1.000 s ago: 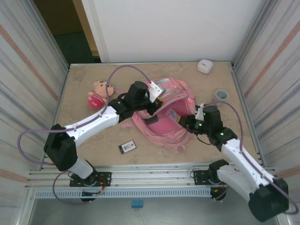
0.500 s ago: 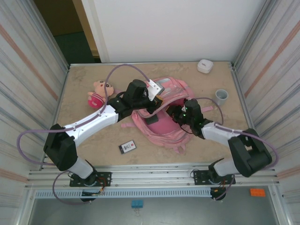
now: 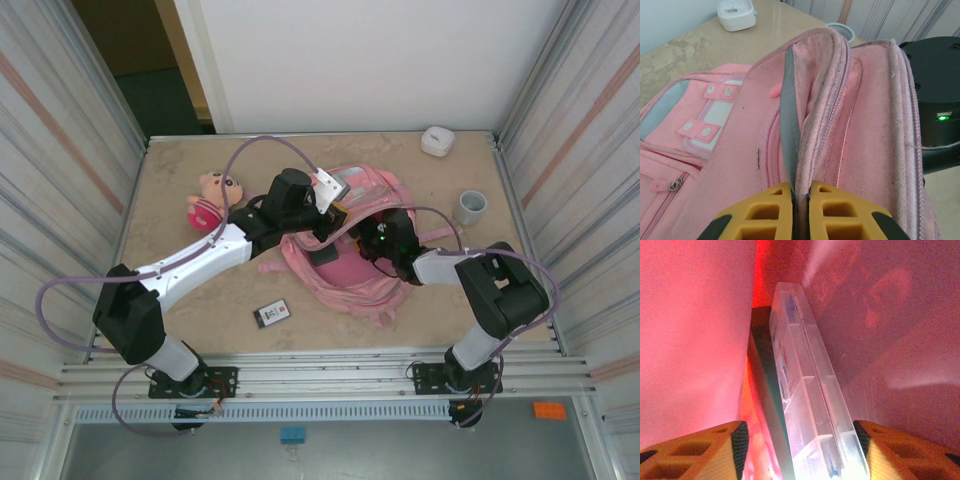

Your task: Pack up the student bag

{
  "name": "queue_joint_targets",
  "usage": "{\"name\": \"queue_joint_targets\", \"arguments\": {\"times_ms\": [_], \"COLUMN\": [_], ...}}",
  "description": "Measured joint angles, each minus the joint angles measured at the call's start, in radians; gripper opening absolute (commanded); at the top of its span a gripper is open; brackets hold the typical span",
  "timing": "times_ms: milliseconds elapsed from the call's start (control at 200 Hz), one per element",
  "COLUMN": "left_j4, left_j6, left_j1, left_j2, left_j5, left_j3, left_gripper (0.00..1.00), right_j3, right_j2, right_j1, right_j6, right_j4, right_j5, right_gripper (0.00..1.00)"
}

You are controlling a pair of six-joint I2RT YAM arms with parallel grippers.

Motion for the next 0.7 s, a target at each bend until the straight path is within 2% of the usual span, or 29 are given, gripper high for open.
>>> {"name": "queue_joint_targets", "arguments": {"times_ms": [200,396,546,641,697], "left_j4": [-0.001,0.0,0.0,0.0,0.0], "left_j6": [0.005,0.03,0.075,0.111,0.126], "left_j1": [0.0,-0.008,-0.045,-0.081,-0.105], "left_j2": [0.0,0.006,0.028,0.053,0.072], "left_j5": [-0.003,-0.019,-0.042,-0.056,-0.068], "left_j3": [0.0,-0.001,-0.01,-0.028,-0.04], "left_gripper": [0.06,0.06,0.09,0.18,0.32], "right_j3": [-0.074,-0.082,-0.064,-0.039,-0.029], "right_j2": [-0.204,-0.555,-0.814,-0.912,-0.954], "right_j1": [0.002,0.004,0.004,0.004,0.003], "right_j6": [-0.061,-0.196,-0.319,-0.399,-0.452], "right_j4": [-0.206,-0.55,-0.795,-0.894,-0.925], "right_j5": [0.014,0.113,0.215,0.271,0.294], "right_gripper": [0.67,0.69,0.69,0.69,0.69]}}
